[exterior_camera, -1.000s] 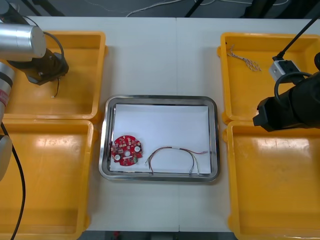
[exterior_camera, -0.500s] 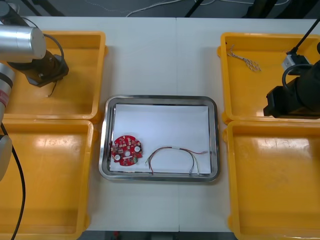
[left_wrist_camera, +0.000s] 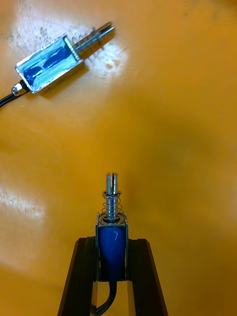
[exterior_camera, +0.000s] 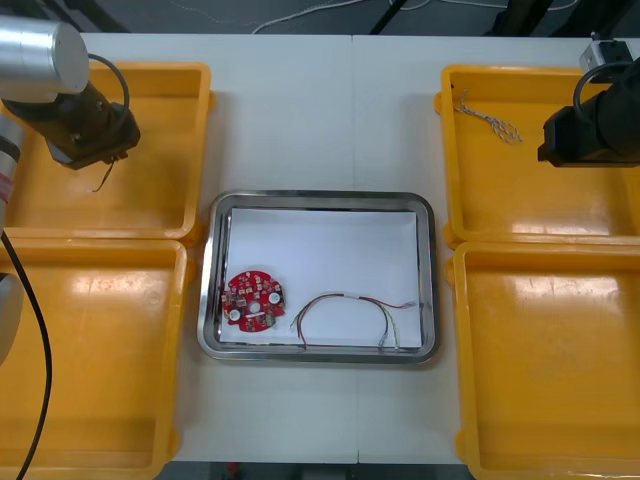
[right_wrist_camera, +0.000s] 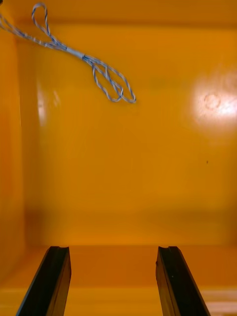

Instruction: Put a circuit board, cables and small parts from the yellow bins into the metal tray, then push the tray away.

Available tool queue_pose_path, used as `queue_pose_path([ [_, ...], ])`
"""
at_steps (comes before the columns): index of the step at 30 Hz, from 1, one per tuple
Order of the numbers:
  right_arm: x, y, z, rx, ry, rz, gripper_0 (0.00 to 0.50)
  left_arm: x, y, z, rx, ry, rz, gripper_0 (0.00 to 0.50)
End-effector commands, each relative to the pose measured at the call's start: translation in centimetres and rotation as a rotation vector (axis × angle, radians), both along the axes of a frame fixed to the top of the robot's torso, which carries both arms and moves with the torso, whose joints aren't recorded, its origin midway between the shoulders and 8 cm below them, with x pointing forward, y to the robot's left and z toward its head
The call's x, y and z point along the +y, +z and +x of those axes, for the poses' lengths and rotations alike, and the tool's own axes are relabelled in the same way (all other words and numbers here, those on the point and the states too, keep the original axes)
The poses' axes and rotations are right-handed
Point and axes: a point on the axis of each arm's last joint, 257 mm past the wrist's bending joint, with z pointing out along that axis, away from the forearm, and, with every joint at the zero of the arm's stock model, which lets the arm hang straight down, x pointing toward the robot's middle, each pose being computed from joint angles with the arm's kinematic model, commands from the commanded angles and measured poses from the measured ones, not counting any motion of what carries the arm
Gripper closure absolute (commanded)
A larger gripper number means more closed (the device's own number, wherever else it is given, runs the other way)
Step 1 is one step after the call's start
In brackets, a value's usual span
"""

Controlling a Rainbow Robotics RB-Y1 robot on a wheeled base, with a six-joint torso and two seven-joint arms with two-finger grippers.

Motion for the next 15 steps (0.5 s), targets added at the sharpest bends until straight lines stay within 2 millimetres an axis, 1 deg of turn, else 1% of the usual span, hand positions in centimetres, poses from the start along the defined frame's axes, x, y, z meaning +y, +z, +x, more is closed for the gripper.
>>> queue_pose_path([
  [1, 0.3, 3.7, 3.8, -0.135, 0.046, -0.013, 0.000, -0.6, 3.2, -1.5, -0.013, -0.099, 0.053, 0.500],
  [4, 0.4, 4.3, 5.6, -0.172, 0.067, -0.008, 0.000, -1.1, 3.6, -3.2, 0.006, -0.116, 0.069, 0.500],
  [5, 0.4, 4.3, 5.6, -0.172, 0.067, -0.008, 0.000, -1.1, 3.6, -3.2, 0.006, -0.116, 0.069, 0.500],
  [6, 0.5, 4.5, 6.6, -0.190, 0.077, -0.004, 0.000, -1.5, 4.1, -4.0, 0.011, -0.128, 0.077, 0.500],
  [7, 0.5, 4.5, 7.0, -0.196, 0.080, -0.003, 0.000, -1.6, 4.1, -4.4, 0.017, -0.130, 0.078, 0.500],
  [8, 0.7, 4.7, 7.8, -0.210, 0.080, -0.001, 0.000, -1.8, 4.4, -5.1, 0.026, -0.137, 0.080, 0.500],
  [12, 0.9, 4.0, 10.4, -0.242, 0.072, -0.018, 0.000, -2.7, 4.9, -7.3, 0.049, -0.160, 0.092, 0.500],
  [15, 1.2, 3.4, 11.8, -0.262, 0.068, -0.002, 0.000, -3.4, 5.0, -8.5, 0.056, -0.178, 0.088, 0.500],
])
